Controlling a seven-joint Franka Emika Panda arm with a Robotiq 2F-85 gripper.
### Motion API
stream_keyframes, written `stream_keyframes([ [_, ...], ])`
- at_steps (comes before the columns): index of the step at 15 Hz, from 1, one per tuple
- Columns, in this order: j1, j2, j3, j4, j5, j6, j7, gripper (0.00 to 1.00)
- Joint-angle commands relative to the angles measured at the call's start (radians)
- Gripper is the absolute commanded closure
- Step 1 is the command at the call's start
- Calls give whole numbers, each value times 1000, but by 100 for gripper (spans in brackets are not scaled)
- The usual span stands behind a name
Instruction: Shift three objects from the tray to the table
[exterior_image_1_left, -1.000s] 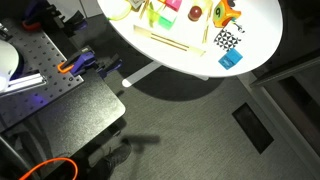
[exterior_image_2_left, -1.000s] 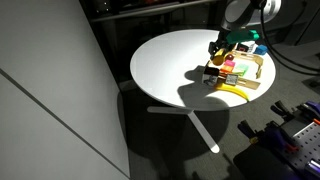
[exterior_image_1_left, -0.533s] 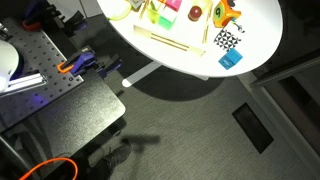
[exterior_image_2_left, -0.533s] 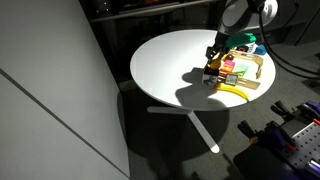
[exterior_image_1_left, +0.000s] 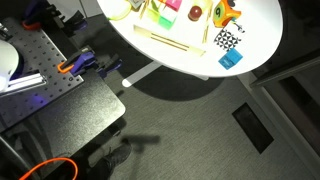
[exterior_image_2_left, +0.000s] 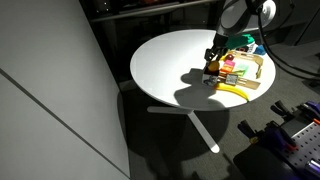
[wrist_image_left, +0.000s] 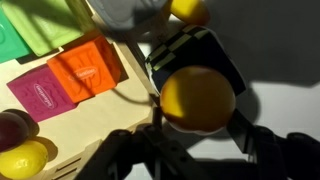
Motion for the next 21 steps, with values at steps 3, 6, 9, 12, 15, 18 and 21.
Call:
stream_keyframes([
  [3,-18,-13,16,-16,29,-3,-30,0],
  [6,-14,-15,13,-20,30,-4,-18,0],
  [9,2,-18,-4,-26,26,5,31,0],
  [12,8,-17,-12,-31,28,24,72,0],
  [15,-1,-15,2,-34,52,39,73,0],
  [18,-20,-21,29,-43,104,61,38,0],
  [21,-17,-30,36,-61,130,111,41,0],
])
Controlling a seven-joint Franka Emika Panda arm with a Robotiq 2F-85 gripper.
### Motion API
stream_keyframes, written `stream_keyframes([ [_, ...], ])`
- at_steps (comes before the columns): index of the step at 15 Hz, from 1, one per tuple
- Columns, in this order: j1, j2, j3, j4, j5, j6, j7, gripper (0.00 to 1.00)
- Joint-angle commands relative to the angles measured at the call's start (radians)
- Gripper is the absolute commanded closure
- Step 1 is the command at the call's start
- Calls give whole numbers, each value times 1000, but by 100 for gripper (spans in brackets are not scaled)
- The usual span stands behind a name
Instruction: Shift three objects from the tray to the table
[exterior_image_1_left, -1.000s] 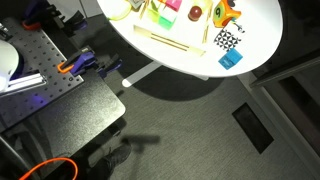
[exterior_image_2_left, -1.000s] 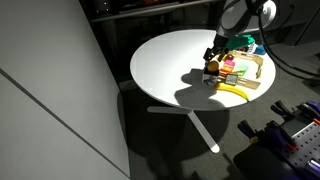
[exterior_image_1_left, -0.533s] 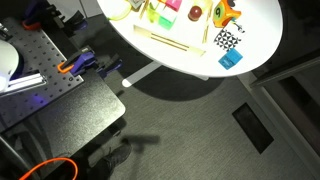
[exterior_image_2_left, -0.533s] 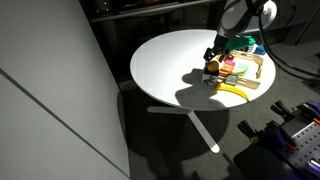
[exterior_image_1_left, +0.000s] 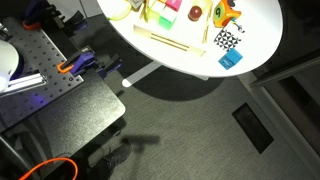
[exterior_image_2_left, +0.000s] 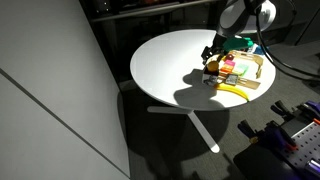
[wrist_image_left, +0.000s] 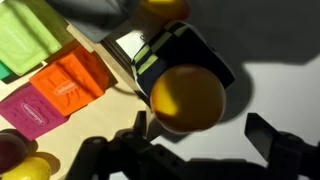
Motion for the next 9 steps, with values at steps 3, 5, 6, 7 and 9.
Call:
stream_keyframes([
  [3,1,-37,9,-67,17,127,6,0],
  [5,11,-39,2,-83,4,171,19,0],
  [6,12,-40,1,-90,2,190,23,0],
  [7,16,-41,-1,-98,-1,211,27,0],
  [9,19,-41,-4,-106,-4,229,35,0],
])
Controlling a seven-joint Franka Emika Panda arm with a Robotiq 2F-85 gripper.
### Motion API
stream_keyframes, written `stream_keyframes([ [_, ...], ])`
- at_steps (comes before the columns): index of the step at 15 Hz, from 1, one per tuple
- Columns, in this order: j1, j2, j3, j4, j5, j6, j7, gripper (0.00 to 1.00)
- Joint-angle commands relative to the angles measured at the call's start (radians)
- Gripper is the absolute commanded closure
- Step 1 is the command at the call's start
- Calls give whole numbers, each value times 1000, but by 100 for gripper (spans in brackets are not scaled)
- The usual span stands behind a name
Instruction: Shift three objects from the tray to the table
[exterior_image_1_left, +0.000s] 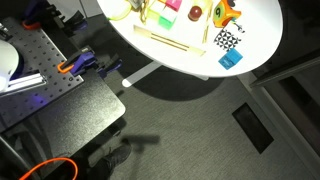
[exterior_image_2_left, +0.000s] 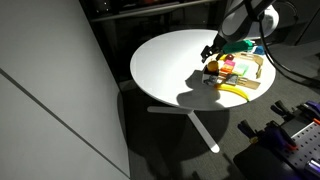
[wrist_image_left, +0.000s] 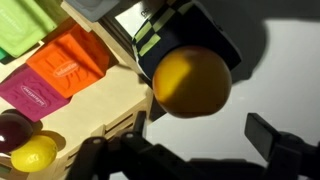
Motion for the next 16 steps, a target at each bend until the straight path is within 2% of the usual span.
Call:
stream_keyframes([
  [1,2,-42,-5,-45,-10,37,23,0],
  [5,-56,-106,6,-52,4,-11,-15,0],
  [9,-110,-174,-16,-27,15,-89,-43,0],
  [10,-80,-125,-21,-19,3,-42,-16,0],
  [16,-72,-122,-25,-21,2,-48,-17,0],
])
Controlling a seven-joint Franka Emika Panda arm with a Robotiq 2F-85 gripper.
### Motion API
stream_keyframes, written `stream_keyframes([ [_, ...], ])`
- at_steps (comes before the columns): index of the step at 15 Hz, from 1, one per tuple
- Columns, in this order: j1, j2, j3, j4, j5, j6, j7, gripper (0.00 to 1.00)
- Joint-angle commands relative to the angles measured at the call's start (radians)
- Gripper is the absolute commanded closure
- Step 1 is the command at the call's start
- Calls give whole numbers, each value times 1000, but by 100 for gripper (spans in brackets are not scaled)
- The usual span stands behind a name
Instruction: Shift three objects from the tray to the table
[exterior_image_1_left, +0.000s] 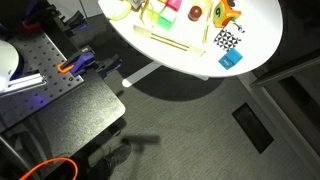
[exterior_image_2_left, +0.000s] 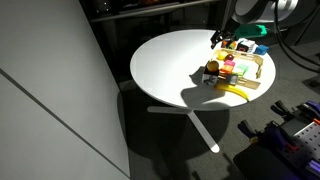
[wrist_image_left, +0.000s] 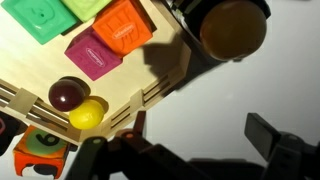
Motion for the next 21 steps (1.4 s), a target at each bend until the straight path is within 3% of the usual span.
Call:
stream_keyframes([
  [1,10,0,-8,1,2,-1,1,0],
  [21,16,-48,-41,-2,-16,-62,32,0],
])
